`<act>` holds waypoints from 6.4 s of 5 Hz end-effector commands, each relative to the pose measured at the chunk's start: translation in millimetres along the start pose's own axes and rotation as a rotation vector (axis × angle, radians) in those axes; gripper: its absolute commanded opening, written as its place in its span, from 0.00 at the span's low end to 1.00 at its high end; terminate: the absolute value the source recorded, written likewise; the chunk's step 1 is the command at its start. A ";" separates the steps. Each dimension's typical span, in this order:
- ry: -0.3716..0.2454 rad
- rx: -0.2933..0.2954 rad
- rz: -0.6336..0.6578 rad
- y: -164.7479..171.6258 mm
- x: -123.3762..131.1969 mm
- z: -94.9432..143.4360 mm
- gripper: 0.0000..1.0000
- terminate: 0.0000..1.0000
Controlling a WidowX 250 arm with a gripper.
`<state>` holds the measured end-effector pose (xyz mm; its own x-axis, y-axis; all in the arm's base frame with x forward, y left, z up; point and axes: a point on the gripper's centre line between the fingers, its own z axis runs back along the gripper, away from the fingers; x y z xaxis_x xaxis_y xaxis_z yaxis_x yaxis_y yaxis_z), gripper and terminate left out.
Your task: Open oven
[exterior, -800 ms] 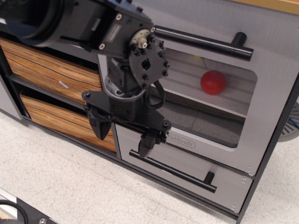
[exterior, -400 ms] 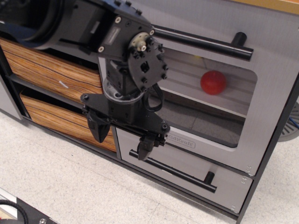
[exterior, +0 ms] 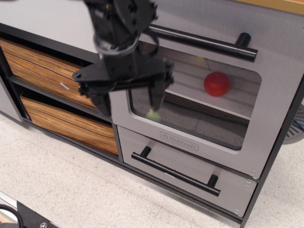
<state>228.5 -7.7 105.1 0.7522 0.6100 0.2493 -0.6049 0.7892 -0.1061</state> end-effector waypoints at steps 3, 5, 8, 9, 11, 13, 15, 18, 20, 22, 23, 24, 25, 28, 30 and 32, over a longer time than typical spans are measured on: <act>-0.083 -0.273 0.605 -19.8 73.5 42.9 1.00 0.00; -0.048 -0.286 0.750 -27.6 93.2 30.5 1.00 0.00; -0.025 -0.190 0.691 -24.4 73.0 -2.7 1.00 0.00; -0.009 -0.204 0.659 -18.6 65.5 0.6 1.00 0.00; -0.010 -0.214 0.587 -11.2 45.2 8.9 1.00 0.00; -0.054 -0.244 0.412 -3.1 38.0 44.0 1.00 0.00; -0.008 -0.163 0.140 20.6 -8.6 32.7 1.00 0.00; 0.029 0.158 0.184 95.4 4.1 -36.1 1.00 0.00; 0.037 0.129 0.257 144.4 31.0 -14.7 1.00 0.00; 0.025 0.059 0.361 165.3 76.1 -29.9 1.00 0.00; -0.023 0.125 0.385 184.9 88.6 -30.8 1.00 0.00; -0.055 0.175 0.418 200.6 99.2 -31.0 1.00 0.00; -0.082 0.164 0.481 197.1 112.8 -31.0 1.00 0.00; -0.047 0.108 0.553 153.7 140.5 -32.5 1.00 0.00; 0.004 0.116 0.268 146.4 126.6 -21.0 1.00 0.00; 0.142 0.117 -0.090 161.2 68.3 -8.7 1.00 0.00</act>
<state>188.2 133.0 75.7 0.8369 0.5437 0.0625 -0.5456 0.8379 0.0156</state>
